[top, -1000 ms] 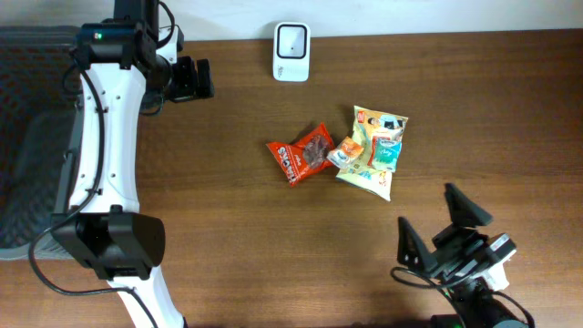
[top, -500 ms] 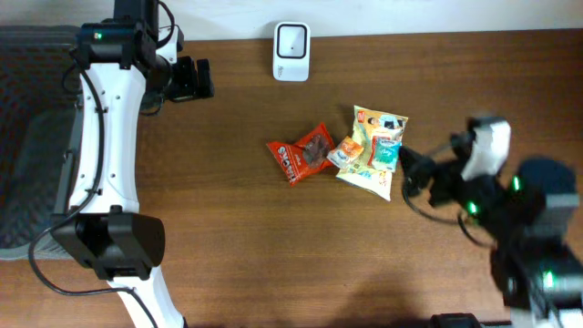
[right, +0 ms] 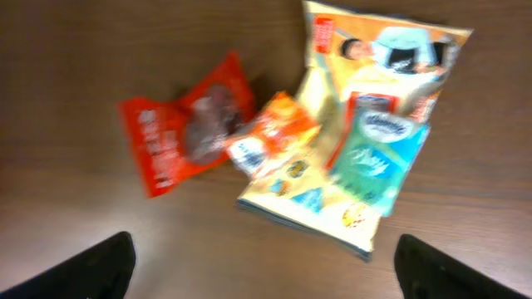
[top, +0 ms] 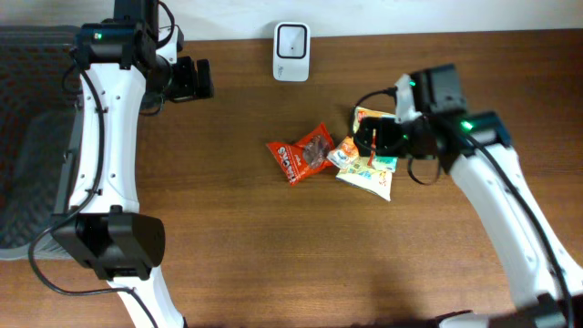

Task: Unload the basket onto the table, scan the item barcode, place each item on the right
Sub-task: 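Reach the right gripper to the pile and grasp the tissue pack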

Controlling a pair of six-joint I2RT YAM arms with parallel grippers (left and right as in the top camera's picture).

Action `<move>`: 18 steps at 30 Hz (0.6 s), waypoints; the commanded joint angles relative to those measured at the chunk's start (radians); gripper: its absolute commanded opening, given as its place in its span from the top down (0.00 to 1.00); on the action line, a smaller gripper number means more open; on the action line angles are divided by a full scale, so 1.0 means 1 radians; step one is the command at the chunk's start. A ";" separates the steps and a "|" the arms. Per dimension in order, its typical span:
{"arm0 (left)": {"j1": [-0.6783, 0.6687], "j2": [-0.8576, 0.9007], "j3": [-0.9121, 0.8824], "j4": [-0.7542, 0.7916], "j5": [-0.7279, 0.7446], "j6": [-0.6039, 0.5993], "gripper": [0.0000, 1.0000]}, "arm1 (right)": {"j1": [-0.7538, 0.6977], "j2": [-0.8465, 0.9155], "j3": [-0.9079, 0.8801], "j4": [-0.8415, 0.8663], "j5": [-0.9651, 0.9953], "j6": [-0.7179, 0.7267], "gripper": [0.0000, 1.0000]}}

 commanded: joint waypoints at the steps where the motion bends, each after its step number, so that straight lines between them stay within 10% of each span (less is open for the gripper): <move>1: -0.001 -0.008 0.009 0.001 -0.004 -0.009 0.01 | 0.045 0.121 0.037 0.021 0.180 0.005 0.32; 3: -0.001 -0.008 0.009 0.001 -0.004 -0.009 0.01 | 0.071 0.214 0.037 0.065 0.245 0.005 0.47; 18: -0.001 -0.008 0.009 0.000 -0.004 -0.009 0.01 | 0.094 0.486 0.034 0.070 0.469 0.005 0.50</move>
